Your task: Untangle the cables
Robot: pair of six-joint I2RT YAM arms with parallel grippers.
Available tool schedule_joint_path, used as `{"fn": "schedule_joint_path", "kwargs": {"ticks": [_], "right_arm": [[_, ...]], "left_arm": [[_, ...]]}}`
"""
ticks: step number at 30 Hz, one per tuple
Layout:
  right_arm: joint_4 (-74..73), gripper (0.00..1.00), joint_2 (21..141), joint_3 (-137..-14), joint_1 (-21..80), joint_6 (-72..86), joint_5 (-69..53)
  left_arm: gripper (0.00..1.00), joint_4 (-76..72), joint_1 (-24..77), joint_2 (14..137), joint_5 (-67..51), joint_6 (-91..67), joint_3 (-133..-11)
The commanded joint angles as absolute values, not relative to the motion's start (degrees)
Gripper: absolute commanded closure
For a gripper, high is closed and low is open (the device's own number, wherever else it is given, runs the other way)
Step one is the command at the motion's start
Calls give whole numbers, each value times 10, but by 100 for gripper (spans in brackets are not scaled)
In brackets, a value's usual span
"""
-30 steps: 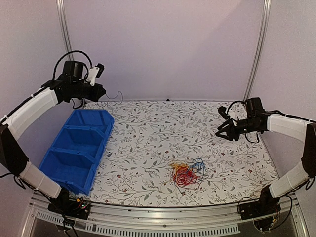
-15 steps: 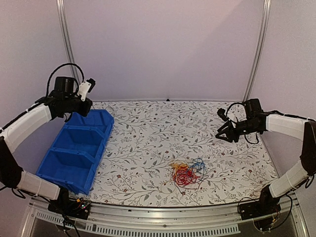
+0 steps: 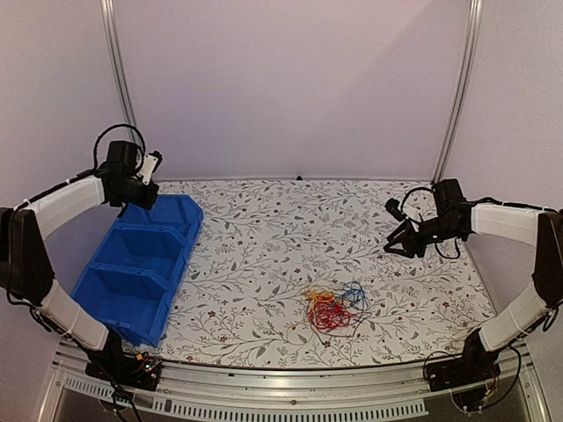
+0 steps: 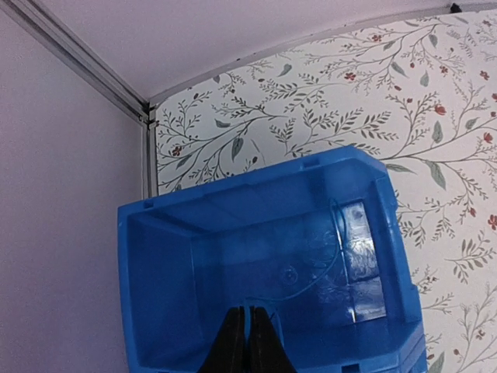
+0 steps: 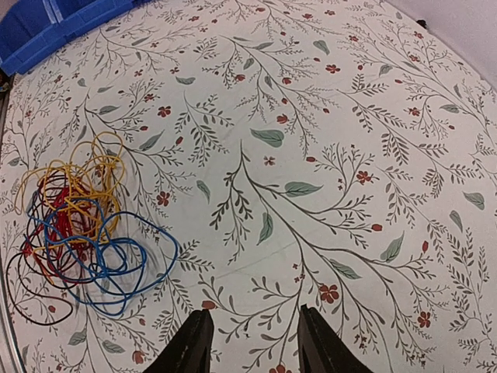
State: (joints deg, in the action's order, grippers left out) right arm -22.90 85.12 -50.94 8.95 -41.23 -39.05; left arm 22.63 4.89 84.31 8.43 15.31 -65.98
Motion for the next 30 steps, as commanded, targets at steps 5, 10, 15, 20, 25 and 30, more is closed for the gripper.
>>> {"fn": "schedule_joint_path", "kwargs": {"ticks": [5,10,15,20,25,30], "right_arm": [[-243,59,861,-523,91,-423,-386],[-247,59,867,-526,94,-427,-380],[-247,59,871,-526,96,-428,-376],[-249,58,876,-528,99,-429,-373],[-250,58,881,-530,101,-427,-375],[-269,58,879,-540,114,-424,-396]], "left_arm": [[100,264,10,938,84,112,-720],[76,262,7,953,95,87,-727],[61,275,6,943,109,67,-737],[57,287,25,889,63,38,-733],[57,203,129,773,8,51,-662],[54,101,268,696,-71,9,-590]]}}
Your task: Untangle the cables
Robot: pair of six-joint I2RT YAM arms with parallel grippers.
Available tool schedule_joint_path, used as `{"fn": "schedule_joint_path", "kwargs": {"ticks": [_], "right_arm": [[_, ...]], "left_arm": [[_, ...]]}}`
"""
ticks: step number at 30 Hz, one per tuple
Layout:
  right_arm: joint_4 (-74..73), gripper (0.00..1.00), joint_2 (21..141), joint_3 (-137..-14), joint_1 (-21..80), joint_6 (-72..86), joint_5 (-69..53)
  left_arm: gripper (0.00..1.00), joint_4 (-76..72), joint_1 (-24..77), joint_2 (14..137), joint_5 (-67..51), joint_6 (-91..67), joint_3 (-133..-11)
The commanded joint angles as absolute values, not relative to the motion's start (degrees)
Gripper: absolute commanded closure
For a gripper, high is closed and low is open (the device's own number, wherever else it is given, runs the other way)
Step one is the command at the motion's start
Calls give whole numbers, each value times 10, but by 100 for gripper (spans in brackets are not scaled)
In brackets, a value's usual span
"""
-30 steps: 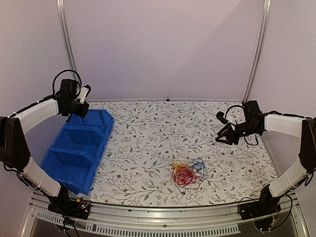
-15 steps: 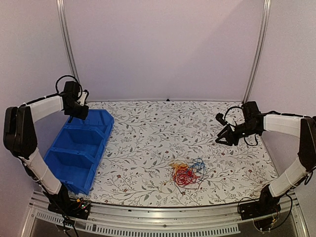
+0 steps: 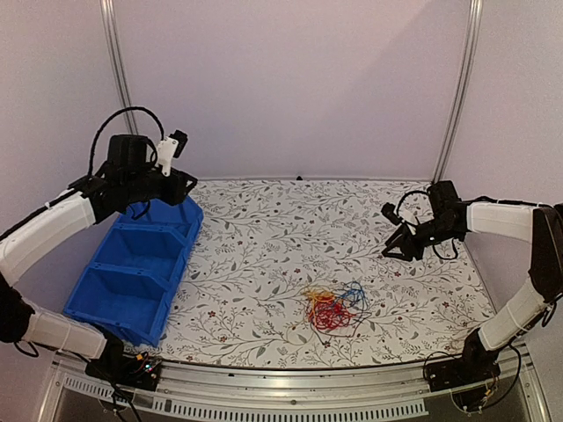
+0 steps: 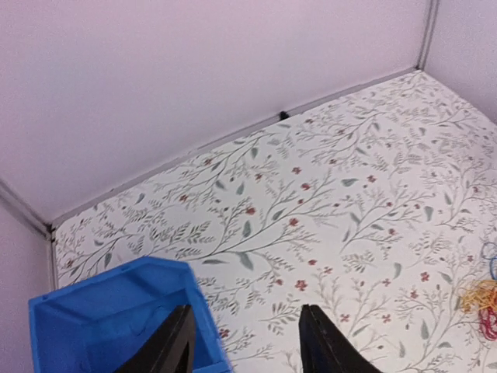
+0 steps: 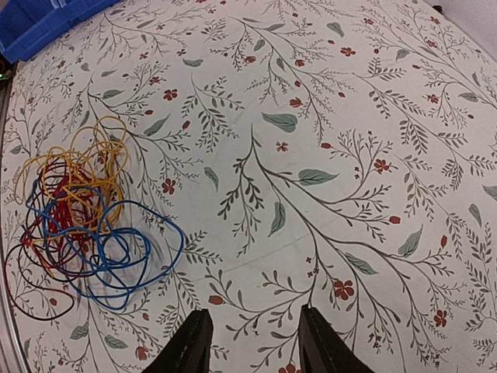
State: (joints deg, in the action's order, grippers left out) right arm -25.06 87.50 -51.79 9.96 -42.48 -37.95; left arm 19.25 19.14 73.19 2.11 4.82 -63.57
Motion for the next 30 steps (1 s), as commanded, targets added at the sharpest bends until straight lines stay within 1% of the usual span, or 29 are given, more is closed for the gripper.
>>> {"fn": "schedule_joint_path", "kwargs": {"ticks": [1,4,6,10,12,13,15,17,21,27,28,29,30], "right_arm": [[-273,58,880,-542,121,-424,-394],[-297,59,886,-550,146,-430,-393],[-314,59,898,-554,163,-435,-395],[-323,58,911,-553,188,-441,-399],[-331,58,922,-559,199,-446,-410],[-335,57,933,-563,209,-449,-412],[-342,57,950,-571,229,-452,-412],[-343,57,968,-576,243,-452,-412],[-353,57,992,-589,253,-453,-420],[-364,58,998,-589,259,-460,-430],[-365,61,998,-588,261,-462,-431],[-367,66,998,-588,261,-463,-433],[-370,73,998,-590,262,-464,-435]], "left_arm": [[54,78,289,692,-79,-18,-578],[55,-20,353,695,-80,-81,-529],[55,-54,401,715,-86,-91,-514],[54,-50,502,806,-64,-79,-529],[53,-52,534,856,-61,-83,-539],[49,-55,547,880,-57,-86,-545],[46,-71,575,922,-62,-89,-559],[45,-90,598,957,-59,-94,-570],[45,-120,610,1017,-83,-122,-591],[46,-169,624,1060,-101,-139,-605],[46,-175,625,1066,-103,-140,-609],[46,-181,626,1072,-106,-141,-612],[46,-188,628,1079,-106,-141,-615]]}}
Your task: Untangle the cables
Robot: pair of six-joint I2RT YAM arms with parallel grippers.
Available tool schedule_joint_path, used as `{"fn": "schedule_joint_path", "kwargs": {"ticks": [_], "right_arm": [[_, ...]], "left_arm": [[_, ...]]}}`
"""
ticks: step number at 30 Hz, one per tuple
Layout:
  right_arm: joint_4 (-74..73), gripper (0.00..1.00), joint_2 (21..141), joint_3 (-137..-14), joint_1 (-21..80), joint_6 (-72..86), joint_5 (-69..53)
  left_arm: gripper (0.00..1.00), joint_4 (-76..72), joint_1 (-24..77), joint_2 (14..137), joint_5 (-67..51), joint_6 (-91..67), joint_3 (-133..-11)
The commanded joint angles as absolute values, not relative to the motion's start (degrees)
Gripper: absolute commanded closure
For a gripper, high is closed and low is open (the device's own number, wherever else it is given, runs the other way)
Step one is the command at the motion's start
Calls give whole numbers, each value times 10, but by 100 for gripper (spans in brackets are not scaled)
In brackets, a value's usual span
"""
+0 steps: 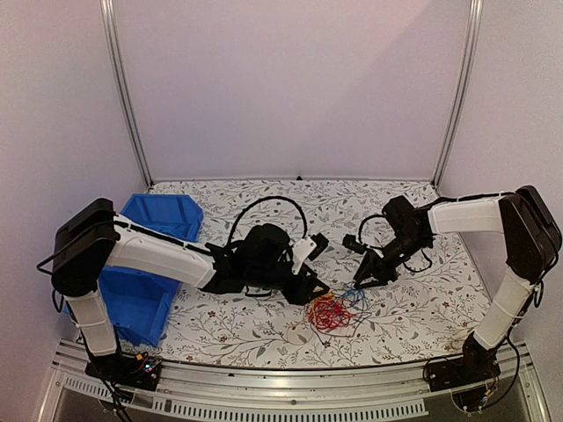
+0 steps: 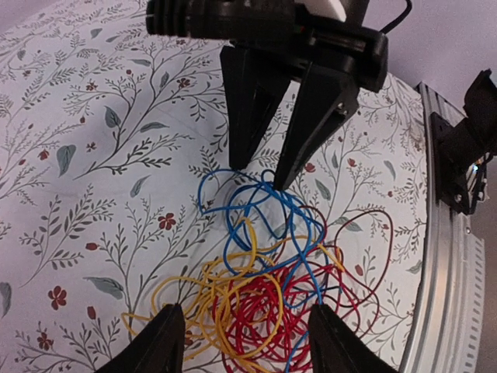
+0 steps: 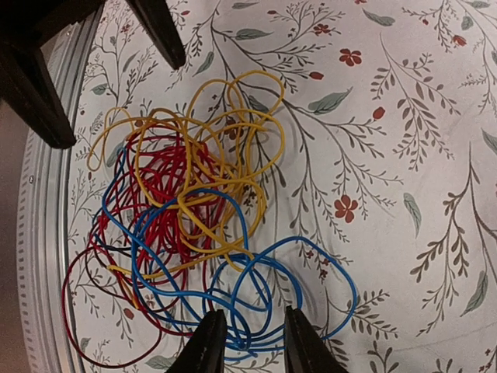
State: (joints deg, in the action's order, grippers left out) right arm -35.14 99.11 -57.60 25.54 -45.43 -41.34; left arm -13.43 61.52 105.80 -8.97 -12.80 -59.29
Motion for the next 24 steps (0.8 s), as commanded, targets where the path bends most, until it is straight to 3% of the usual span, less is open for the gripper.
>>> {"fn": "schedule_joint_path", "kwargs": {"ticks": [1,3,4,11,19,24], "right_arm": [[-375,81,998,-593,263,-466,-440],[-394,99,995,-610,264,-468,-462],[-406,100,987,-619,264,-468,-474],[-507,100,930,-704,264,-471,-558],[-628,100,908,-844,263,-494,-642],[-659,100,888,-965,246,-492,-647]], "left_arm": [[46,-195,629,1085,-106,-142,-619],[46,-216,630,1098,-106,-143,-626],[46,-235,631,1102,-104,-142,-624],[49,-419,635,1153,-77,-137,-620],[79,-423,624,1281,-67,-170,-714],[88,-434,616,1327,-107,-209,-719]]}}
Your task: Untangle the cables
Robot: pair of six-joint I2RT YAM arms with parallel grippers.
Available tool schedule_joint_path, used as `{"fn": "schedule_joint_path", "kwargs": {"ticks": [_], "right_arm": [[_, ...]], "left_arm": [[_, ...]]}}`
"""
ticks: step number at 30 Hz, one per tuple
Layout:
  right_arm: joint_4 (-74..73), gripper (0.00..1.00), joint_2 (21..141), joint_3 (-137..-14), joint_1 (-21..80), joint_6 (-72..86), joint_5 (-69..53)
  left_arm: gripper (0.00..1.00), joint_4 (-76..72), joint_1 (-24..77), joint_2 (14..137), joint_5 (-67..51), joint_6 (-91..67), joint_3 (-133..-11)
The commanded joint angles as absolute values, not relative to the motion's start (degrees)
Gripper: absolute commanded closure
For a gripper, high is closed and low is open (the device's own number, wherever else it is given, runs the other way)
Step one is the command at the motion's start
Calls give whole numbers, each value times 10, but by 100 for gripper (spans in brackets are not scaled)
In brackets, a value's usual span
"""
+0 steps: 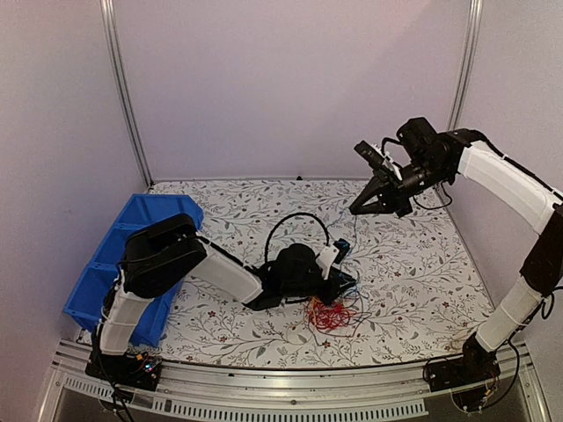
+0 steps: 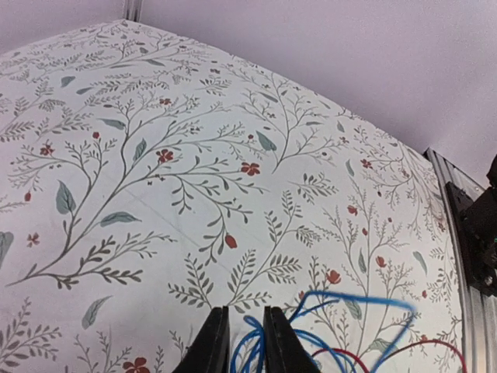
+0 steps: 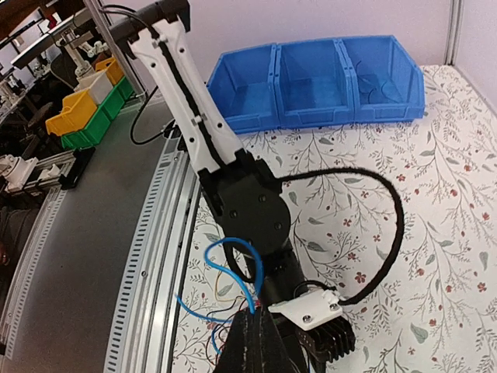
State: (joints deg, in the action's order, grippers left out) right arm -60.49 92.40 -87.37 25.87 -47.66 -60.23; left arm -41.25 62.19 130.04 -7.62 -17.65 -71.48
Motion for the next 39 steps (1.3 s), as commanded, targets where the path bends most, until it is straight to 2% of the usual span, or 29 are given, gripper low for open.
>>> {"fn": "schedule_joint_path", "kwargs": {"ticks": [1,4,7,12,19,27,31,35,39], "right_arm": [[-664,100,886,-994,239,-489,-651],[-668,100,882,-1070,222,-476,-661],[-653,100,874,-1119,212,-460,-664],[-620,100,861,-1187,197,-422,-661],[-584,100,884,-1335,124,-379,-689],[-540,100,893,-1349,93,-321,-726],[-508,100,893,-1412,46,-290,-742],[-392,100,900,-1439,-57,-181,-825],[-150,100,900,-1382,-122,36,-909]], "left_arm": [[90,-436,616,1330,-110,-211,-717],[97,-438,616,1339,-116,-218,-709],[100,-444,615,1342,-116,-227,-696],[100,-448,612,1341,-114,-232,-679],[100,-439,606,1342,-119,-239,-674],[100,-427,607,1331,-113,-238,-669],[100,-417,606,1333,-114,-240,-666],[100,-407,606,1332,-114,-239,-663],[100,-404,605,1332,-115,-238,-661]]}}
